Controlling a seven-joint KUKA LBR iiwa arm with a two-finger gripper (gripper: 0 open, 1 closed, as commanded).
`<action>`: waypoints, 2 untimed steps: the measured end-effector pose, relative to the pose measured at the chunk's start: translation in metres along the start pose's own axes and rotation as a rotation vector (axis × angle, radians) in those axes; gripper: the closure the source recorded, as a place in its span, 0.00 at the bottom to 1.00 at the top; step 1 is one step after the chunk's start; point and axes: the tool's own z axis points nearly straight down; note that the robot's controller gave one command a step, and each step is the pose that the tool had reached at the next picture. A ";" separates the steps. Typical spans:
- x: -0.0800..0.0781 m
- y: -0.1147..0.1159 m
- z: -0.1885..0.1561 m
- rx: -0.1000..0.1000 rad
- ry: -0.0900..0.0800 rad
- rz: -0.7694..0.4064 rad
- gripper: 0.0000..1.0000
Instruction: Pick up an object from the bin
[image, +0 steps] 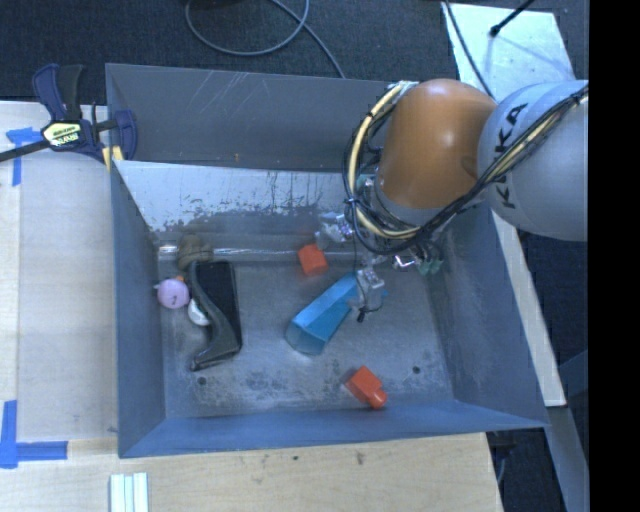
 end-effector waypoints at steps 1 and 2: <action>0.029 0.014 -0.003 -0.002 0.001 -0.015 0.00; 0.035 0.021 0.018 0.000 -0.001 -0.141 0.00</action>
Offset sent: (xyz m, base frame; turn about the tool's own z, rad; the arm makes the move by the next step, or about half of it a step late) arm -0.0421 0.0106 -0.0273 -0.1653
